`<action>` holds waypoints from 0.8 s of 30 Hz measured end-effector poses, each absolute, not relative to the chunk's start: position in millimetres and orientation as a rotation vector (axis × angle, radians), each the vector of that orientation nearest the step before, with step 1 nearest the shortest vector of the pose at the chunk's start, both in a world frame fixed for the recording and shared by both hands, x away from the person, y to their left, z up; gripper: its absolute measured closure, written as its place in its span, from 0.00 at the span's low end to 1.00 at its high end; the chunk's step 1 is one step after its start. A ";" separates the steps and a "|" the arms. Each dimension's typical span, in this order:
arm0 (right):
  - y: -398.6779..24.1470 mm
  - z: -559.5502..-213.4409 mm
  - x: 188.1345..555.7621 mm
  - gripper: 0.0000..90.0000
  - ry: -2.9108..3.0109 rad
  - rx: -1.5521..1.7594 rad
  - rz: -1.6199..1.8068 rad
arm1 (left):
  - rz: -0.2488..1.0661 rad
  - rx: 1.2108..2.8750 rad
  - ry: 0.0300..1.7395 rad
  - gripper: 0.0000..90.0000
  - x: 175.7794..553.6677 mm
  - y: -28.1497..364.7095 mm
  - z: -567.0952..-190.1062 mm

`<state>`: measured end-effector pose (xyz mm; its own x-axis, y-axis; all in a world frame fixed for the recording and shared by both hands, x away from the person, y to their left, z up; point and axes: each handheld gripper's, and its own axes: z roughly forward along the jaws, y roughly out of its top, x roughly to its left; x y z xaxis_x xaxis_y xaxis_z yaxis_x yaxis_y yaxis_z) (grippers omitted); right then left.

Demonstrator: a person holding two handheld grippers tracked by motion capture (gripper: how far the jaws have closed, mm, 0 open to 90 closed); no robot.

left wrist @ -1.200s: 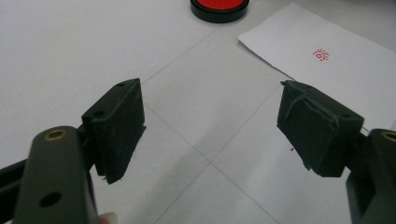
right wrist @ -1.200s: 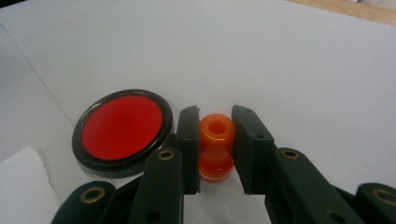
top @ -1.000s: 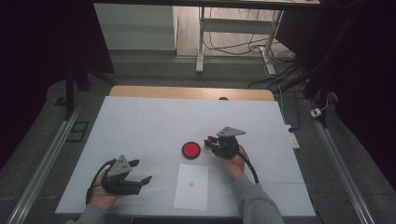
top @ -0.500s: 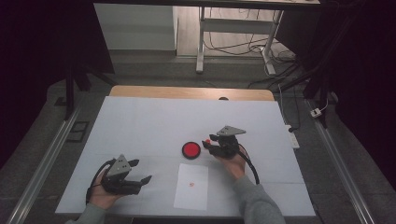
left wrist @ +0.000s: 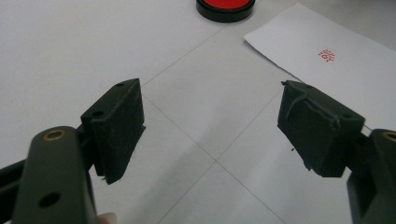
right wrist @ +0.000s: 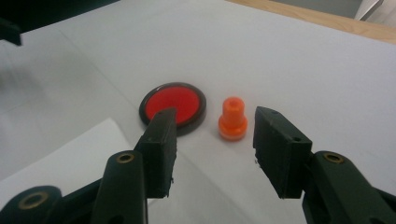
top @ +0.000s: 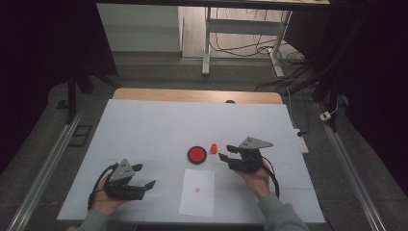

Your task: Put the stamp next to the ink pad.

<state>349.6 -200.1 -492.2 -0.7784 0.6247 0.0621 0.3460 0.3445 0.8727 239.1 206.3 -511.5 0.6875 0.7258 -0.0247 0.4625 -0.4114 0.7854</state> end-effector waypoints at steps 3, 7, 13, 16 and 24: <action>-215.7 -488.8 336.3 0.54 2.319 0.868 1.421 | 0.405 2.079 0.914 0.26 239.3 206.9 -511.7; -235.0 -487.5 318.6 0.53 2.302 0.871 1.439 | 0.401 2.079 0.917 0.26 239.7 206.8 -512.1; -263.9 -482.5 295.1 0.51 2.258 0.860 1.465 | 0.396 2.077 0.917 0.25 239.7 206.6 -511.7; -274.9 -481.7 288.1 0.51 2.247 0.859 1.469 | 0.394 2.077 0.916 0.25 239.6 206.1 -511.6; -288.8 -484.7 278.4 0.50 2.234 0.854 1.447 | 0.386 2.068 0.913 0.25 239.7 207.0 -510.7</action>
